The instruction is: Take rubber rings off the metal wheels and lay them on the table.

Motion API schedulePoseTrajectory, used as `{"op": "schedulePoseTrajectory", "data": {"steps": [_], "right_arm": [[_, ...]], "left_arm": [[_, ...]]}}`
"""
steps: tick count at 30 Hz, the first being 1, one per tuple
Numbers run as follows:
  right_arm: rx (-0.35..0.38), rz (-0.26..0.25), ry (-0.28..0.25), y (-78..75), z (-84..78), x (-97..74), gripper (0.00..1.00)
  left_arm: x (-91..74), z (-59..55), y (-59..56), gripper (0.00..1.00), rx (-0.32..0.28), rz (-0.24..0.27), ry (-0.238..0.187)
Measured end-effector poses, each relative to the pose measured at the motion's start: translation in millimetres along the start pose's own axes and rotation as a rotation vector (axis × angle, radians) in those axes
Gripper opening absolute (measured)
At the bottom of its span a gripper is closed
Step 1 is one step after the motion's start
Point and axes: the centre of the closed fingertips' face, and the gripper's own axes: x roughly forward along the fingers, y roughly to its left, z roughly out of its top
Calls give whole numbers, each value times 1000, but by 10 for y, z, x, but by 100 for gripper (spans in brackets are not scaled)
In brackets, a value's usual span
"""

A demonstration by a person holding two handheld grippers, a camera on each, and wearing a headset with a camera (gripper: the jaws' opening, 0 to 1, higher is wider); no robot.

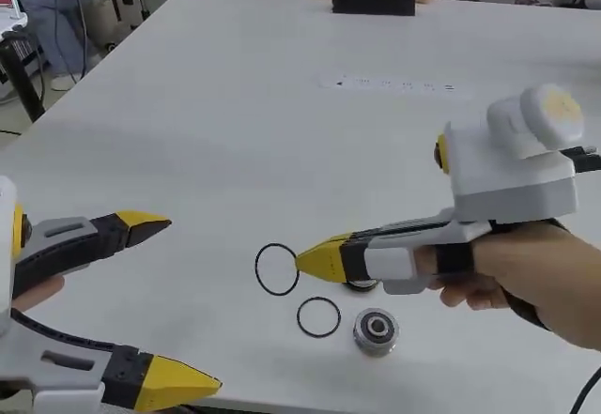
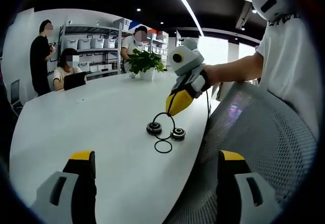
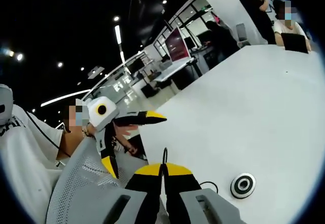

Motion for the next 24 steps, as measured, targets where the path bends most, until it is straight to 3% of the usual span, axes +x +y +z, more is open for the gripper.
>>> {"op": "schedulePoseTrajectory", "data": {"steps": [8, 15, 24], "right_arm": [[29, -23, 50, -122, -238, 52, 0], [71, -69, 93, -334, -452, 55, 0], [107, -125, 106, -504, -546, 23, 0]], "left_arm": [[7, -17, 3, 99, -8, -2, 2], [16, -32, 7, 99, -12, -4, 7], [14, -69, -1, 99, -19, -6, 11]]}}
